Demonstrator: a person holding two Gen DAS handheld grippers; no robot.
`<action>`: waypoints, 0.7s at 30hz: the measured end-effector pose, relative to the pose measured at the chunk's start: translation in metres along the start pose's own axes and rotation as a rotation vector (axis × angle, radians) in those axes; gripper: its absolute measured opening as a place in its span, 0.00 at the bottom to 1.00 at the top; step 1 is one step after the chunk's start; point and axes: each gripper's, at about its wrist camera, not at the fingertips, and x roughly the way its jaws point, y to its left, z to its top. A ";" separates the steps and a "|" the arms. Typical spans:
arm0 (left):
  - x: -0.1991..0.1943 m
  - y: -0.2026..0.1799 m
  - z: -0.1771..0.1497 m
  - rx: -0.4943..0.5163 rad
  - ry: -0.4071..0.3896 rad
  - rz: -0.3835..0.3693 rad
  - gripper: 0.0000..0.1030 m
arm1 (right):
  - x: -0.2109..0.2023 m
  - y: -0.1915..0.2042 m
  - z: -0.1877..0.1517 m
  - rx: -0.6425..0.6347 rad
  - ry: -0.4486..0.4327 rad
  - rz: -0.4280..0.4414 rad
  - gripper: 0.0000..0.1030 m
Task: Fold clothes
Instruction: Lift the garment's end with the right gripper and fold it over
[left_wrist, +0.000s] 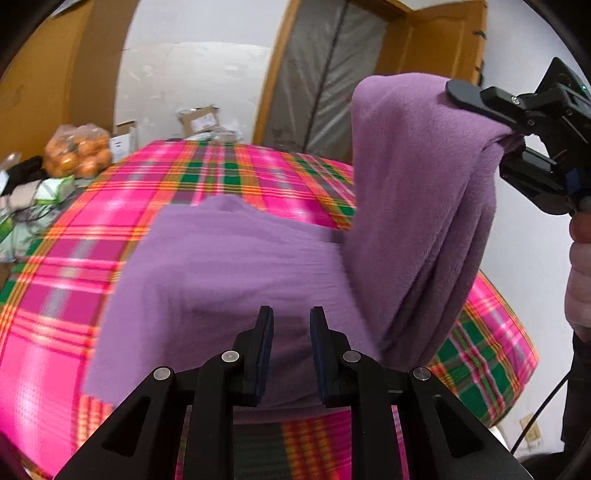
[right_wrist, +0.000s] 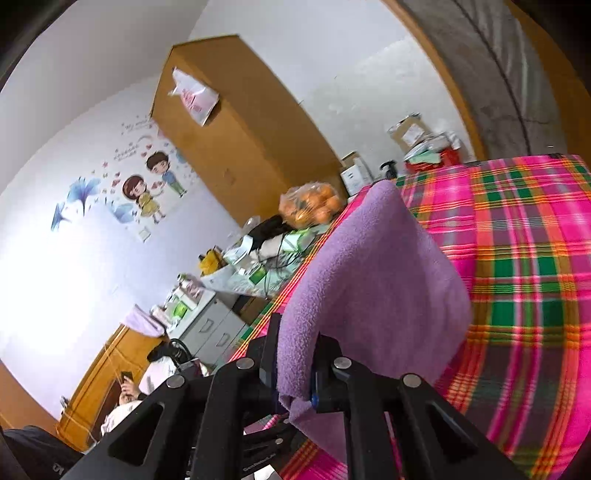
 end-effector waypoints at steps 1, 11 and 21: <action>-0.003 0.007 -0.001 -0.015 -0.002 0.015 0.20 | 0.011 0.003 0.001 -0.006 0.018 0.009 0.11; -0.029 0.072 -0.011 -0.151 -0.029 0.128 0.20 | 0.118 0.008 -0.016 -0.031 0.210 -0.002 0.11; -0.046 0.107 -0.005 -0.217 -0.064 0.165 0.20 | 0.183 0.002 -0.049 -0.019 0.379 -0.004 0.33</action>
